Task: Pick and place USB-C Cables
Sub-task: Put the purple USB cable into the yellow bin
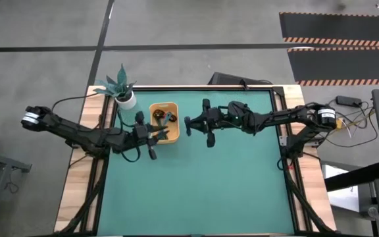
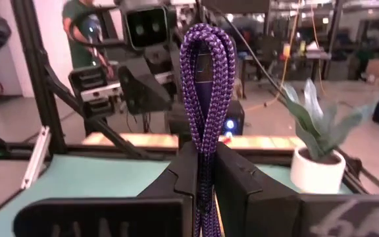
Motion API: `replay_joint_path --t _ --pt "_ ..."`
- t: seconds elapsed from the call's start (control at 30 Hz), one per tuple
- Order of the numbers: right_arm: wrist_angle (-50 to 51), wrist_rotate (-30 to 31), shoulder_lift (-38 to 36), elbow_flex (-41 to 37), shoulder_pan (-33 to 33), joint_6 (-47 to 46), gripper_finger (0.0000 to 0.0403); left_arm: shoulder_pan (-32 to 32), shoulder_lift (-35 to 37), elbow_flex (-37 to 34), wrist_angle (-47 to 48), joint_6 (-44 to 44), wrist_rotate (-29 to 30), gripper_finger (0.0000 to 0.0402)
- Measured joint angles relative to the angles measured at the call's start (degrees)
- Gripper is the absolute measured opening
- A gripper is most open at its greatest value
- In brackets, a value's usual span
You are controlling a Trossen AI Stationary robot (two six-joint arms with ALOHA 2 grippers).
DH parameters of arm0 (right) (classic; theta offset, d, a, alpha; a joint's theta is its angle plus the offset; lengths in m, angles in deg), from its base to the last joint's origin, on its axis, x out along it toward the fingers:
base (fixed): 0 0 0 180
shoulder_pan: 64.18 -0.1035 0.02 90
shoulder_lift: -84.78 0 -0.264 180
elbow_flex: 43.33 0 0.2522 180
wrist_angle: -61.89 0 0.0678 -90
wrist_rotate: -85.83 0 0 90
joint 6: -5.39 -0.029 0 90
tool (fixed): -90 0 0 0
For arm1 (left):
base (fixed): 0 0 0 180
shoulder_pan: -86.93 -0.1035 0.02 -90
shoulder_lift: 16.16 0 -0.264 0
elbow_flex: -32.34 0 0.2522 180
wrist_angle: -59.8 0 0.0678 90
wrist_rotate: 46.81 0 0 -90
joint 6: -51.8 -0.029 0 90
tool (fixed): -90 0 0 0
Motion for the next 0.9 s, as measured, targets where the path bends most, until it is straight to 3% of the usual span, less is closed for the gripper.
replay_joint_path --t 0.13,0.43,0.67,0.9 --pt "-0.1 0.4 0.0 1.1 -1.2 0.3 0.0022 -0.4 -1.1 0.0 -1.8 0.2 -3.1 0.0071" --pt "-0.2 0.5 0.1 4.1 -3.5 2.0 0.0022 -1.2 -6.8 0.0 -10.3 0.0 -4.0 0.0171" --pt "-0.2 0.5 0.1 5.2 -4.2 3.4 0.0022 -2.8 -13.4 0.2 -20.3 0.2 -9.9 0.0180" --pt "-0.2 0.5 0.1 5.2 -4.2 2.6 0.0022 -3.4 -19.7 0.2 -31.2 0.4 -10.0 0.0180"
